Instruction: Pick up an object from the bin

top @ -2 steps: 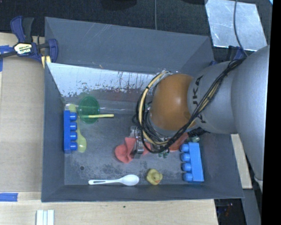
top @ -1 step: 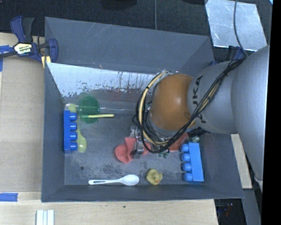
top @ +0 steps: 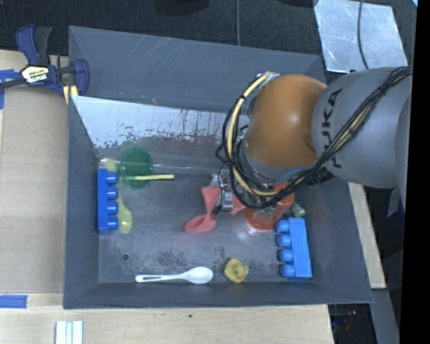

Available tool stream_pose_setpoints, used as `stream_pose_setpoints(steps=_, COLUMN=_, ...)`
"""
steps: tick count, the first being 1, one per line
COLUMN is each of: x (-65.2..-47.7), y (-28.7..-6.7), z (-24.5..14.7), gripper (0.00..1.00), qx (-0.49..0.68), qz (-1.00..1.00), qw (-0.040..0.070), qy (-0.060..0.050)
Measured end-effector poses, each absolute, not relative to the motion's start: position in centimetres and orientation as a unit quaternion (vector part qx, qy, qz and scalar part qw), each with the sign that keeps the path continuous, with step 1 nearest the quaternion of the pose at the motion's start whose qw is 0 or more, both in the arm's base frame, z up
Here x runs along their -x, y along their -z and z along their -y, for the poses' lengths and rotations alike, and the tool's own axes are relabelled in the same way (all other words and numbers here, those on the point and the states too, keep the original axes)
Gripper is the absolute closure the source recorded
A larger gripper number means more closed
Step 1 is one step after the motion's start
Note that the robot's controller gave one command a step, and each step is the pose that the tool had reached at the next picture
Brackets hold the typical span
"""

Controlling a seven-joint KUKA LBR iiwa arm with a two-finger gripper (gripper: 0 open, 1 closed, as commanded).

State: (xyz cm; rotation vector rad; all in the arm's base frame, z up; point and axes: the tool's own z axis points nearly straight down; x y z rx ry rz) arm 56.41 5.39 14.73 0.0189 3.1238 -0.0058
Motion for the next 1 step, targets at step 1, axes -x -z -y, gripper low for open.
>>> stream_pose_setpoints(steps=1, x=-55.71, y=-21.39, z=-3.06, gripper=1.00, qx=0.069, qz=-0.998, qw=0.006, qy=0.002)
